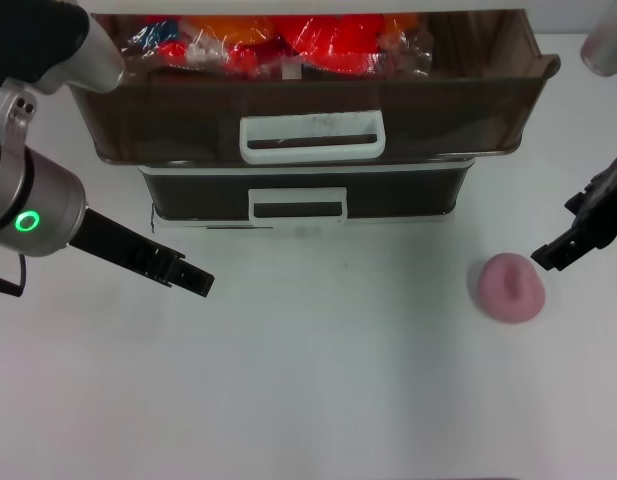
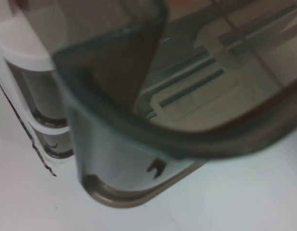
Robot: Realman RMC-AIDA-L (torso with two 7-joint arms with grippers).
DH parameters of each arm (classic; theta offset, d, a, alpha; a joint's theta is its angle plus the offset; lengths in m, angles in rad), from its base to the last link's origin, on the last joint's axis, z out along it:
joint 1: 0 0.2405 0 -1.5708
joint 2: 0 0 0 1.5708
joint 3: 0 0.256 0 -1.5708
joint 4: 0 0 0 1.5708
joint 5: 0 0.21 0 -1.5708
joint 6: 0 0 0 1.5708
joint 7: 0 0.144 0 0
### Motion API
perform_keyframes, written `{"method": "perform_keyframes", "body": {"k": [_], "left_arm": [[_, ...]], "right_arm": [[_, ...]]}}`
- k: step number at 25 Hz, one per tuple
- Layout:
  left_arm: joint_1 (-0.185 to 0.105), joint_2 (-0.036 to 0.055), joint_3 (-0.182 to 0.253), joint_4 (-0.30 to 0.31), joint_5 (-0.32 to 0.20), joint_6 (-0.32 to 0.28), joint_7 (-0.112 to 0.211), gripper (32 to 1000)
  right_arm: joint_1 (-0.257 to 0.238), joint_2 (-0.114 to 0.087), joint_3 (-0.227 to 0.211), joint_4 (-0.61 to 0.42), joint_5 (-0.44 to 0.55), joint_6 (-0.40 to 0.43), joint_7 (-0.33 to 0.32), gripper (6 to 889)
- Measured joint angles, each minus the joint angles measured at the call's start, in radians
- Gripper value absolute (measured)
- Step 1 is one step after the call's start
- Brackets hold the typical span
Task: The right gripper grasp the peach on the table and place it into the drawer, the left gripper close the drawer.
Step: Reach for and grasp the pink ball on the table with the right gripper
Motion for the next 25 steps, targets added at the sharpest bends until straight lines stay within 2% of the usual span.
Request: {"method": "perform_keyframes", "body": {"k": [20,25], "left_arm": [[0.000,0.0000,-0.001,-0.002,0.000,0.000,0.002,814],[0.000,0.0000,-0.002,-0.002,0.000,-0.001,0.003,814]], "right_arm": [[0.000,0.000,0.000,0.003,0.000,-0.002,0.000,850],[-0.019,0.000,0.001,0.003,0.003,-0.009,-0.011,850]]}}
